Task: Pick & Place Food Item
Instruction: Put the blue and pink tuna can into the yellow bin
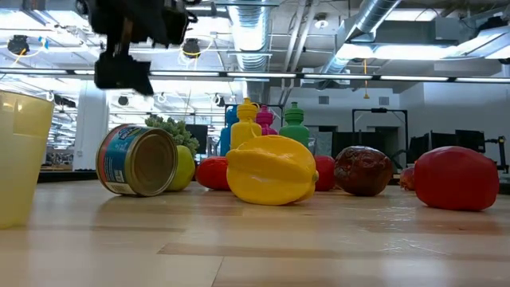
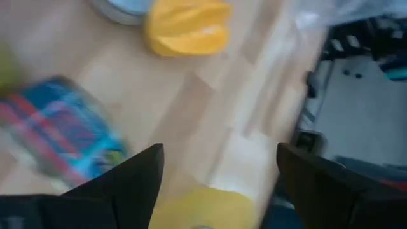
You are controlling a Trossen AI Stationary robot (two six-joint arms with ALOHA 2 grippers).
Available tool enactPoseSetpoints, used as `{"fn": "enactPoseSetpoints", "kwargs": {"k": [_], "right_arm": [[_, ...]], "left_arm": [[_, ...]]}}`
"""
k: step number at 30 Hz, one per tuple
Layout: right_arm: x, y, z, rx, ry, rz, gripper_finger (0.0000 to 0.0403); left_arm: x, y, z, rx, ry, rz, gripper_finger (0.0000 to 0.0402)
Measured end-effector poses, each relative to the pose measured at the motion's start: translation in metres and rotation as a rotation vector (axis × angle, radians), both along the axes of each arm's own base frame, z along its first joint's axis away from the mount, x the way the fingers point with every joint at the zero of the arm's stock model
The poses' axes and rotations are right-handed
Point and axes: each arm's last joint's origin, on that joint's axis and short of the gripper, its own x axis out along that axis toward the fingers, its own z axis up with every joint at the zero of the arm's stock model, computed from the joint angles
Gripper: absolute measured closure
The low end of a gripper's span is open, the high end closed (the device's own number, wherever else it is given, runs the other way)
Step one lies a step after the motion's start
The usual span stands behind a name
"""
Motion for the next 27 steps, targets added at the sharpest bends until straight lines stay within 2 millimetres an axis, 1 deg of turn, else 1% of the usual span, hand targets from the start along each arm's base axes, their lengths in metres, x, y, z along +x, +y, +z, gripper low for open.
{"fn": "enactPoseSetpoints", "kwargs": {"k": [3,6,9,11,13,15,17,21,27], "right_arm": [[0.000,0.000,0.000,0.000,0.000,0.000,0.0091],[0.000,0.000,0.000,0.000,0.000,0.000,0.0091],[0.000,0.000,0.000,0.000,0.000,0.000,0.0091],[0.000,0.000,0.000,0.001,0.000,0.000,0.0091],[0.000,0.000,0.000,0.002,0.000,-0.001,0.0091],[0.000,0.000,0.000,0.002,0.000,-0.001,0.0091],[0.000,0.000,0.000,0.001,0.000,-0.001,0.0091],[0.000,0.000,0.000,0.001,0.000,-0.001,0.0091],[0.000,0.000,0.000,0.001,0.000,-0.001,0.0091]], "left_arm": [[0.009,-0.010,0.022,-0.027,-0.044,-0.030,0.0105],[0.015,-0.018,0.051,-0.006,-0.099,-0.062,0.0105],[0.011,-0.025,0.078,0.106,-0.116,-0.033,0.0105],[0.005,-0.028,0.086,0.236,-0.064,0.008,0.0105],[-0.001,-0.030,0.084,0.370,0.019,0.043,0.0105],[-0.001,-0.032,0.078,0.441,0.076,0.082,0.0105],[0.003,-0.033,0.066,0.472,0.149,0.089,0.0105],[0.017,-0.032,0.036,0.519,0.312,0.131,0.0105],[0.036,-0.026,0.004,0.512,0.440,0.206,0.0105]]}}
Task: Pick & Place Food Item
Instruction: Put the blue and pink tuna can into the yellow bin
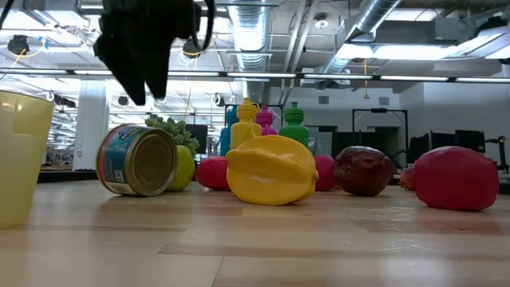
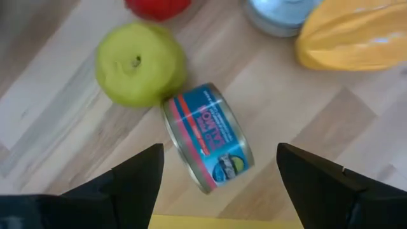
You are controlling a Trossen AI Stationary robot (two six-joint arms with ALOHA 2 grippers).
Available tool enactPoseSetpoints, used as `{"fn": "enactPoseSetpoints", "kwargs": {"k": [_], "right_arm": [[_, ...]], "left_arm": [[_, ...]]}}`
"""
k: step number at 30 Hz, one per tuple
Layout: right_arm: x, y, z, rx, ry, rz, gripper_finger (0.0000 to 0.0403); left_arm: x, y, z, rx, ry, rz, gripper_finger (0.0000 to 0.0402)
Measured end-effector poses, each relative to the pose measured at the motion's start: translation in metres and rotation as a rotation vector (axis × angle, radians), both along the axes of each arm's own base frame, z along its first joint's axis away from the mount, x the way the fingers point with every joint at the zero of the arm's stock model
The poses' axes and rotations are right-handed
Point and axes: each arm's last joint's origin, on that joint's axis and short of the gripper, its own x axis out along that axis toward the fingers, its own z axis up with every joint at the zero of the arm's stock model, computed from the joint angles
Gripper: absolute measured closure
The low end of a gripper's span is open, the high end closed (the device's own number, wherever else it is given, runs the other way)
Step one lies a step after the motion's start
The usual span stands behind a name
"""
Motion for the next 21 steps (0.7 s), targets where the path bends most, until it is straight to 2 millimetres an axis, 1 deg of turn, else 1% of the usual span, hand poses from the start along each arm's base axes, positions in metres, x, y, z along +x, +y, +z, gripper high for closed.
{"fn": "enactPoseSetpoints", "kwargs": {"k": [4,7,15,21], "right_arm": [[0.000,0.000,0.000,0.001,0.000,0.000,0.0091],[0.000,0.000,0.000,0.002,0.002,0.001,0.0091],[0.000,0.000,0.000,0.002,0.002,0.001,0.0091],[0.000,0.000,0.000,0.002,0.002,0.001,0.0091]], "left_arm": [[0.007,0.003,-0.014,-0.023,0.055,0.021,0.0105],[0.010,0.004,-0.019,-0.030,0.074,0.026,0.0105],[0.010,0.003,-0.020,-0.034,0.066,0.053,0.0105],[0.011,0.004,-0.019,-0.012,0.037,0.116,0.0105]]}}
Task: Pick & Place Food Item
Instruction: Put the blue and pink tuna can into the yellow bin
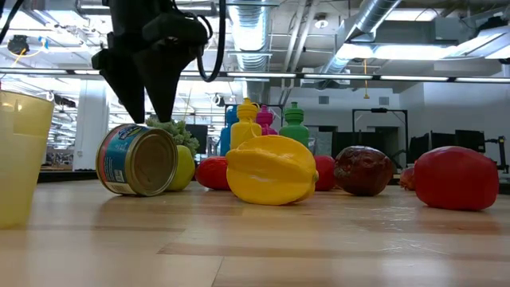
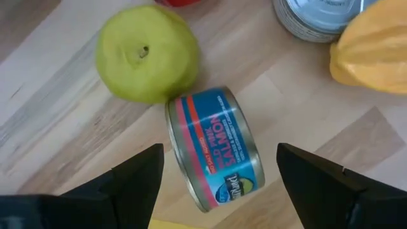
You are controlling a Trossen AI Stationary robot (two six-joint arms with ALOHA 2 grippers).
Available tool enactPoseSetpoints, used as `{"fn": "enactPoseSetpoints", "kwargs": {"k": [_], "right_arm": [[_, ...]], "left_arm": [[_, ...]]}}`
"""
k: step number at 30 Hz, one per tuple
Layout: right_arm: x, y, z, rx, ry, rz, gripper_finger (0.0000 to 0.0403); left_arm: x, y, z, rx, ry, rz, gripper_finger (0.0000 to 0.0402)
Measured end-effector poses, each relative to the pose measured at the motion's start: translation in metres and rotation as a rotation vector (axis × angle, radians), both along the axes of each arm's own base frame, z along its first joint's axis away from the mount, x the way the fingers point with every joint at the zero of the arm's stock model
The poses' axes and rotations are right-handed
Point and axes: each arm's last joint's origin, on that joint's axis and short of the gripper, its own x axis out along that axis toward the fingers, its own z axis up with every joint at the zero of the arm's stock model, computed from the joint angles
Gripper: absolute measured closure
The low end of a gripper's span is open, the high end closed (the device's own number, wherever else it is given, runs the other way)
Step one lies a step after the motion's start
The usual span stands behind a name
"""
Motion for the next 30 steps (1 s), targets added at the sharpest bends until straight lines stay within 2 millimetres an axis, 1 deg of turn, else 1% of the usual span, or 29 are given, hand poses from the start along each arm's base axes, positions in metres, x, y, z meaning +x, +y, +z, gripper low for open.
{"fn": "enactPoseSetpoints", "kwargs": {"k": [2,7,10,14,17,19,22,23,27,30], "right_arm": [[0.000,0.000,0.000,0.000,0.000,0.000,0.0091],[0.000,0.000,0.000,0.000,0.000,0.001,0.0091],[0.000,0.000,0.000,0.000,0.000,0.001,0.0091],[0.000,0.000,0.000,0.000,0.001,0.001,0.0091],[0.000,0.000,0.000,0.000,0.001,0.001,0.0091],[0.000,0.000,0.000,0.000,0.001,0.001,0.0091],[0.000,0.000,0.000,-0.001,0.000,0.000,0.0091],[0.000,0.000,0.000,-0.001,0.000,0.000,0.0091],[0.000,0.000,0.000,-0.001,-0.001,0.000,0.0091],[0.002,-0.001,0.001,-0.002,-0.015,-0.013,0.0091]], "left_arm": [[0.001,0.000,-0.002,-0.002,-0.001,0.010,0.0105],[0.001,-0.004,-0.013,-0.022,0.003,0.011,0.0105],[-0.003,-0.003,-0.019,-0.024,0.023,0.031,0.0105],[-0.007,-0.003,-0.029,-0.070,0.044,0.053,0.0107],[-0.009,-0.003,-0.033,-0.110,0.065,0.053,0.0126],[-0.009,-0.003,-0.034,-0.113,0.064,0.053,0.0154],[-0.008,-0.003,-0.033,-0.118,0.048,0.048,0.0209],[-0.007,-0.003,-0.032,-0.121,0.041,0.046,0.0219],[-0.006,-0.004,-0.032,-0.118,0.033,0.026,0.0219],[-0.007,-0.010,-0.029,-0.108,0.006,-0.023,0.0219]]}}
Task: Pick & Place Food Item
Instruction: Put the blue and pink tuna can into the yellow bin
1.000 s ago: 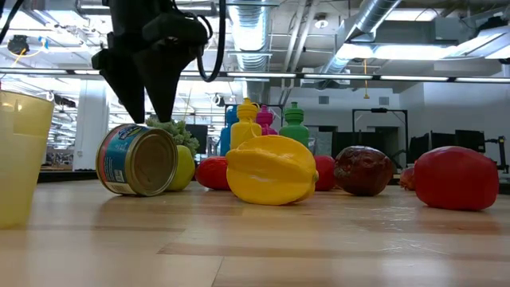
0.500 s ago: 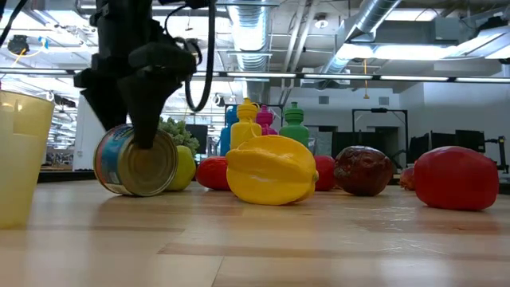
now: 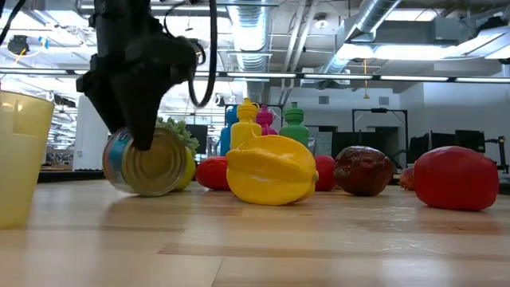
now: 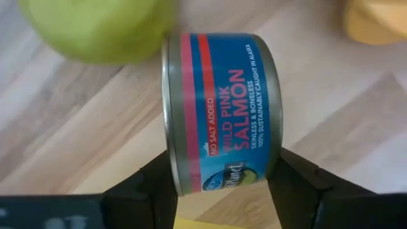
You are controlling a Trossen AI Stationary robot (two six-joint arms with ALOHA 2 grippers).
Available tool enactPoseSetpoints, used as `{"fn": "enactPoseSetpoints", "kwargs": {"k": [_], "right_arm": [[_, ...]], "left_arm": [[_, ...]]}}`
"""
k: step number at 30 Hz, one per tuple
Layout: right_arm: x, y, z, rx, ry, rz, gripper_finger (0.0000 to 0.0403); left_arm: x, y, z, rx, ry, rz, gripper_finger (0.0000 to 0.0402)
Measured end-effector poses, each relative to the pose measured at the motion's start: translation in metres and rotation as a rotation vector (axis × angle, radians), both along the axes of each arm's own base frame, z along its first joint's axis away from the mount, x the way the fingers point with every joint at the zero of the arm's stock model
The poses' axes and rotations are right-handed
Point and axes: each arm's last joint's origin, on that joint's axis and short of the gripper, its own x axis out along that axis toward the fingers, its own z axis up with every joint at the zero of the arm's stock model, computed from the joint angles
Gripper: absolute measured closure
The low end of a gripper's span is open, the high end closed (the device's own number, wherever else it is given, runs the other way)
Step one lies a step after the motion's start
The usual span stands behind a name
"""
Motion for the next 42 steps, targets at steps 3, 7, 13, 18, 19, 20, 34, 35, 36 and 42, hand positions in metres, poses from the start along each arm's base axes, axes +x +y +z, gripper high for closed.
{"fn": "enactPoseSetpoints", "kwargs": {"k": [3,7,13,18,19,20,34,35,36,42], "right_arm": [[0.009,-0.002,-0.001,-0.014,-0.022,-0.016,0.0091],[0.026,-0.003,-0.001,-0.066,-0.049,0.024,0.0091],[0.056,-0.007,-0.006,-0.093,-0.065,0.080,0.0091],[0.083,-0.011,-0.011,-0.082,-0.092,0.125,0.0091],[0.088,-0.011,-0.011,-0.086,-0.109,0.145,0.0091],[0.091,-0.011,-0.013,-0.103,-0.107,0.176,0.0091],[0.184,-0.015,-0.033,-0.215,-0.369,0.377,0.0091],[0.187,-0.017,-0.035,-0.217,-0.360,0.373,0.0091],[0.191,-0.019,-0.038,-0.213,-0.354,0.375,0.0091],[0.199,-0.034,-0.041,-0.142,-0.340,0.393,0.0091]], "left_arm": [[-0.009,-0.009,0.015,0.019,-0.047,-0.085,0.0219],[-0.027,-0.022,0.040,0.100,-0.130,-0.204,0.0219],[-0.068,-0.044,0.073,0.120,-0.204,-0.350,0.0219],[-0.097,-0.066,0.085,0.139,-0.237,-0.556,0.0219],[-0.101,-0.069,0.087,0.154,-0.255,-0.590,0.0219],[-0.104,-0.072,0.089,0.168,-0.277,-0.605,0.0219],[-0.103,-0.070,0.122,0.256,-0.601,-0.595,0.0219],[-0.101,-0.071,0.123,0.257,-0.612,-0.599,0.0219],[-0.101,-0.071,0.123,0.261,-0.612,-0.607,0.0219],[-0.100,-0.071,0.124,0.271,-0.615,-0.619,0.0219]]}}
